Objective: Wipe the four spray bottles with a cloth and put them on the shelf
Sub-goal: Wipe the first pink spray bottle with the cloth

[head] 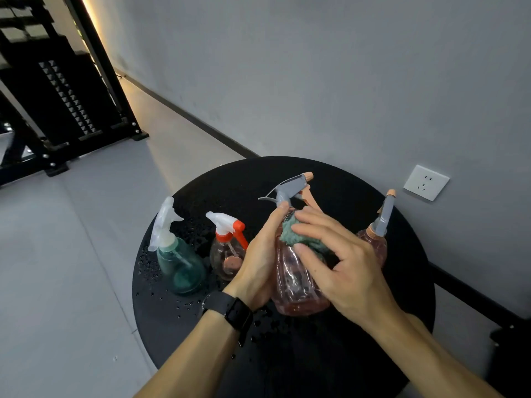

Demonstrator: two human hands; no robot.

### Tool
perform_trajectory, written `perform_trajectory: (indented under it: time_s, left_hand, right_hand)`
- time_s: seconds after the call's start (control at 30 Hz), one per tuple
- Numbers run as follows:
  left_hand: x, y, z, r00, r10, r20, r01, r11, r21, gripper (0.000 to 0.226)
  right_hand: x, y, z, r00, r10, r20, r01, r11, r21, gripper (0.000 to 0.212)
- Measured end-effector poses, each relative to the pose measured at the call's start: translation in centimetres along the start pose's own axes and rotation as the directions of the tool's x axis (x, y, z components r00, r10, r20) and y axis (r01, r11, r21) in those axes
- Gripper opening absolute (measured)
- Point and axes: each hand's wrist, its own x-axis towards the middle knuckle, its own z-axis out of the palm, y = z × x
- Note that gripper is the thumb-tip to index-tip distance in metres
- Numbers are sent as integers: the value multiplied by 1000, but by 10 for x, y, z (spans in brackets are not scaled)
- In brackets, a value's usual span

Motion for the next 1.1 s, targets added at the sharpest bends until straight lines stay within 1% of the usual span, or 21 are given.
perform_trajectory:
  time_s: [0.1, 0.2, 0.23, 0.33, 0.4, 0.47, 0.53, 0.67, 0.73, 0.83, 0.93, 1.0, 1.1]
  left_hand:
    - [1, 2, -4, 1000, 2, 18, -1, 999, -46, 53]
    - [2, 4, -7, 1000, -17, -5, 17, 997, -79, 51]
    - [3, 5, -7, 999, -32, -2, 32, 996, -88, 53]
    - [5, 9, -7, 998, -54, 36, 58, 994, -93, 69]
    - [8, 8, -6, 999, -34, 2, 34, 994, -102, 80]
    - [9, 7, -3, 999, -16, -44, 11, 994, -111, 96]
    - [7, 5, -1, 998, 27, -58, -31, 997, -71, 97]
    - [8, 0, 0, 997, 46, -63, -42, 997, 58, 86]
    - [7, 0, 1, 997, 41, -63, -31, 989, 143, 75]
    - [7, 0, 1, 998, 22, -58, -7, 970, 244, 57]
    - [6, 0, 5, 998, 10, -60, 9, 953, 302, 53]
    - [6, -1, 5, 997, 17, -78, 6, 958, 287, 51]
    - [8, -1, 1, 992, 0, -126, 20, 988, 156, 52]
  right_hand:
    - [-7, -2, -2, 995, -87, 40, 88, 996, -10, 24]
    - [-20, -2, -6, 983, -170, 64, 171, 985, -15, 18]
    - [-24, -2, -8, 980, -187, 69, 188, 982, -15, 18]
    - [-35, 3, -12, 975, -211, 74, 213, 977, -18, 18]
    - [-38, 6, -14, 976, -207, 61, 209, 978, -22, 19]
    - [-39, 8, -15, 983, -181, 45, 182, 983, -22, 21]
    - [-36, 11, -16, 991, -132, 34, 133, 991, -21, 24]
    - [-23, 15, -16, 999, 30, 12, -31, 997, 68, 28]
    - [-17, 17, -15, 995, 96, 25, -98, 990, 105, 32]
    - [-9, 18, -12, 988, 152, 28, -155, 983, 104, 35]
    - [-6, 18, -8, 982, 185, 31, -186, 981, 62, 36]
    - [-6, 18, -6, 980, 194, 43, -195, 980, 43, 37]
    - [-10, 17, -7, 977, 203, 62, -207, 977, 58, 37]
